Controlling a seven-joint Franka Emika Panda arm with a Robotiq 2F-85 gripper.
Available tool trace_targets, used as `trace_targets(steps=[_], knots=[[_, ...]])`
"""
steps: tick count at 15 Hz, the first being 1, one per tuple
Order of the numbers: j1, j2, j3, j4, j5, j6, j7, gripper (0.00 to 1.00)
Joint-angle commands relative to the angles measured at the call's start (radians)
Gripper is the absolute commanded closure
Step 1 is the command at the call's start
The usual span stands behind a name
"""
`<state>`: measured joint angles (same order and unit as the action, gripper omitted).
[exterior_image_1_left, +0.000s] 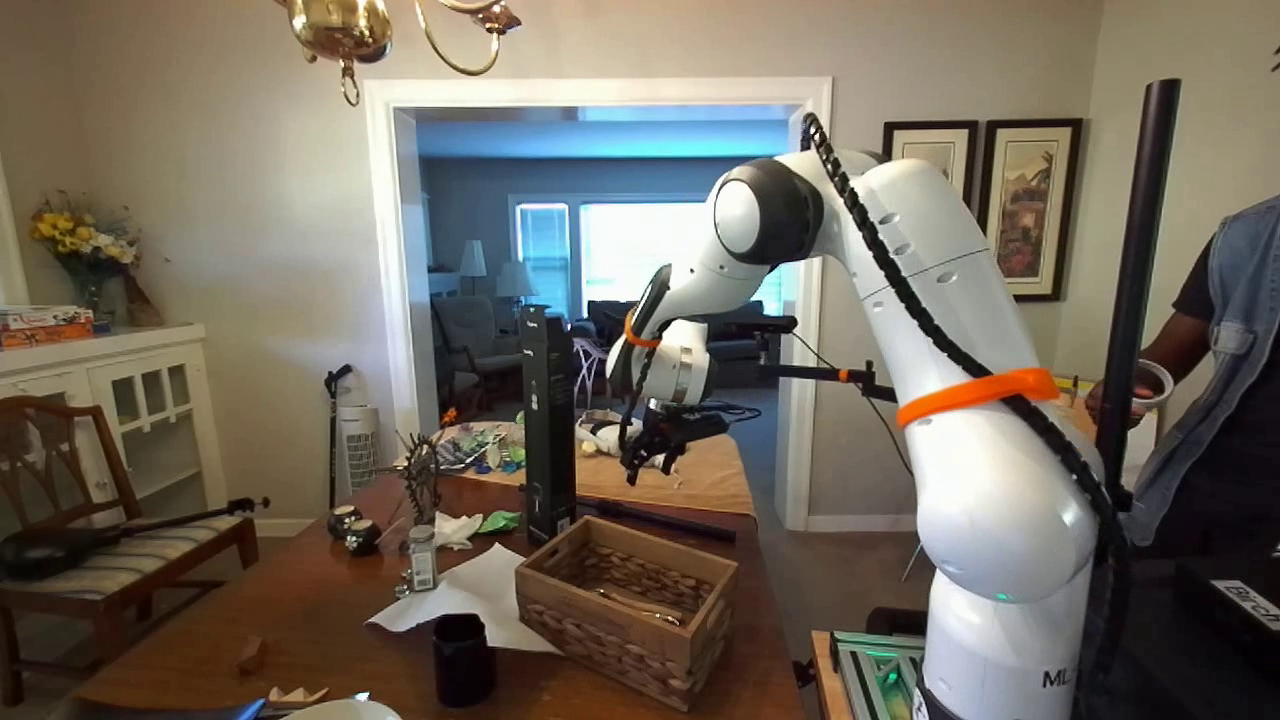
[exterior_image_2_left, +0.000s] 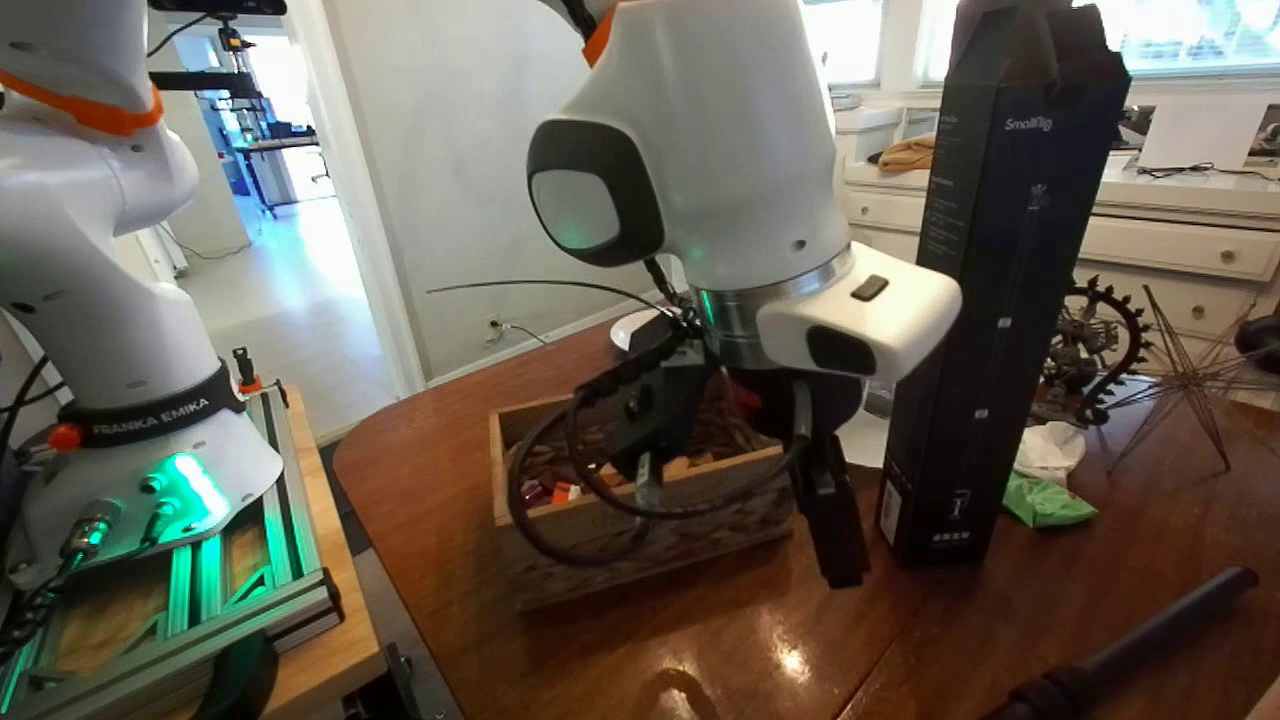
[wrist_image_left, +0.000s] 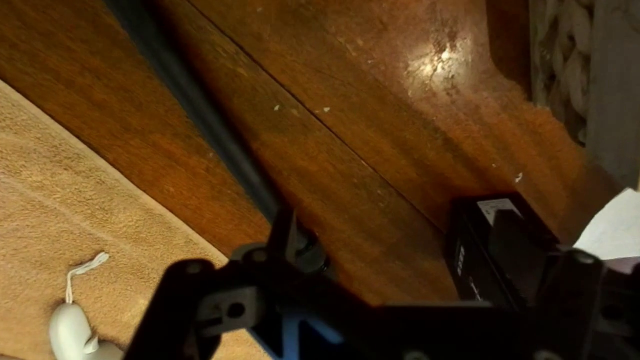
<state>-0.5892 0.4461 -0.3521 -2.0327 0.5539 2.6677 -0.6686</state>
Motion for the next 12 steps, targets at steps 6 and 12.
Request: trace_targets(steps=[6, 12], knots=[[-0.108, 0.166, 0.052, 0.161, -0.118, -0.023, 0.351, 0.0], [-0.188, 0.258, 0.138, 0.28, -0.152, 0.013, 0.398, 0.0]])
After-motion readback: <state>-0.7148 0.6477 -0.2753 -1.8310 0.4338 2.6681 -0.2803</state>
